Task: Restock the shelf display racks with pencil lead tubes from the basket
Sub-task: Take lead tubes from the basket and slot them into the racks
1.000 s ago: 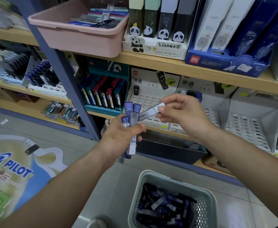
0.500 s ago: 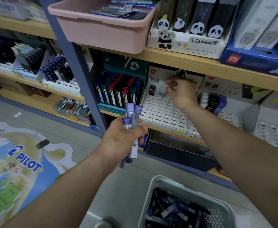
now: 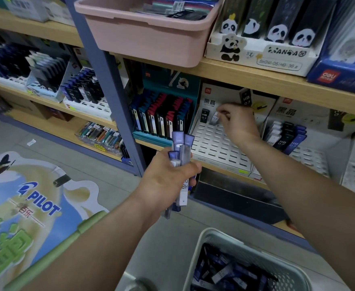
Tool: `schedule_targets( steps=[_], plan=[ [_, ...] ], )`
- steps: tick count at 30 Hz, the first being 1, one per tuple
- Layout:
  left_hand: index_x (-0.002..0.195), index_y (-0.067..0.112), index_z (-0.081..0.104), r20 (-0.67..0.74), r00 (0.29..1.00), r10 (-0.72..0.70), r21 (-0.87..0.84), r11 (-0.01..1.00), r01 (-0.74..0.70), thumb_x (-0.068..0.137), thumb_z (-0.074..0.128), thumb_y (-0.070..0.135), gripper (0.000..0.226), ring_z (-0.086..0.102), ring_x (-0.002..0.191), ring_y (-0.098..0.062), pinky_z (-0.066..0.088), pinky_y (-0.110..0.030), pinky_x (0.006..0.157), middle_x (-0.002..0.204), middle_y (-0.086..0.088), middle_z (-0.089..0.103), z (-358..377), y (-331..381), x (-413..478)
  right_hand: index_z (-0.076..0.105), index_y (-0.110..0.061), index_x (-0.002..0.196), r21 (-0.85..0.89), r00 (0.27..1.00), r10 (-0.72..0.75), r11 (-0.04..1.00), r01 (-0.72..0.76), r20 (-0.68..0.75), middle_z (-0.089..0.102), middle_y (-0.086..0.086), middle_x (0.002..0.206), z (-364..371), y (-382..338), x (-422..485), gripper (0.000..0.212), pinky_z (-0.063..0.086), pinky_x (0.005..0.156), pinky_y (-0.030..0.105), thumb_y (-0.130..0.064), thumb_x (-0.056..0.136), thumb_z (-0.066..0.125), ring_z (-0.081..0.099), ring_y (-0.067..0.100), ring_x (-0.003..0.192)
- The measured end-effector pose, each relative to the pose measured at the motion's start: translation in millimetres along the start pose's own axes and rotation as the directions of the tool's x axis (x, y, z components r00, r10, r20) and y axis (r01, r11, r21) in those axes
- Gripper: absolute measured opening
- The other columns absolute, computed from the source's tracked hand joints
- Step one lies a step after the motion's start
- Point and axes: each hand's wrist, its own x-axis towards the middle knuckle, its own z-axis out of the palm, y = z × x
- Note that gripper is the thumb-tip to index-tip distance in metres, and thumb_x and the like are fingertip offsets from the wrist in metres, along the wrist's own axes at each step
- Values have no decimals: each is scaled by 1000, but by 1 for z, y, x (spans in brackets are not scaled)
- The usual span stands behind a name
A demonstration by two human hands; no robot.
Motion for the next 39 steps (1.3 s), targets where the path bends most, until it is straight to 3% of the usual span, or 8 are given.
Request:
schedule_targets(
  steps=[11,14,17,20,24,27,32,39],
  plan=[
    [107,12,64,6,1000,3,21,1000,-3,92,70,25,21,65,61,-7,51,-19,55,77,-6,72,-8,0,-2,65,-17,129,-82,991,22,997,-11,131,66,5,107,-5,-6,-12,35,52,89,34,-20,95,59,63,25,100],
    [109,10,64,42,999,5,37,999,-6,92,70,26,24,63,61,-7,49,-18,54,71,-2,69,-4,0,-3,72,-21,113,168,982,3,985,-35,186,67,-9,95,-30,-42,-37,20,54,79,31,-23,96,61,66,13,86],
    [109,10,65,113,993,34,28,999,-37,90,72,22,24,66,66,-8,50,-18,57,78,-3,69,4,3,-6,71,-22,113,507,904,2,827,-241,426,72,1,100,-58,-75,-67,18,60,71,38,-23,99,59,69,19,81],
    [106,14,66,206,976,75,47,995,-86,90,71,22,18,66,69,-9,52,-23,63,82,-3,70,13,8,-12,69,-21,114,586,866,-46,755,-296,497,72,8,106,-79,-87,-90,23,60,69,41,-28,93,65,70,20,84],
    [105,14,67,315,943,110,39,991,-128,92,69,19,14,64,69,-12,51,-24,61,89,-12,72,23,12,-19,69,-23,108,601,871,-2,725,-337,492,69,15,103,-101,-85,-106,41,62,69,45,-32,70,79,72,22,82],
    [101,18,68,362,925,118,9,991,-130,93,69,19,8,63,67,-12,51,-24,57,83,-6,69,32,12,-24,66,-23,104,545,905,72,777,-314,418,69,12,95,-109,-79,-116,37,61,71,52,-28,72,84,71,24,74],
    [92,18,67,358,927,116,15,991,-130,91,71,20,4,62,65,-12,49,-25,57,71,4,66,41,11,-21,65,-22,87,458,958,125,857,-236,258,70,2,80,-116,-73,-128,31,58,63,44,-37,72,87,65,18,63],
    [91,22,71,378,913,151,4,986,-165,89,72,21,2,61,66,-11,50,-28,64,70,7,67,51,9,-18,71,-9,93,516,897,108,786,-342,429,72,3,78,-123,-71,-132,19,62,70,47,-19,80,82,71,23,73]
  ],
)
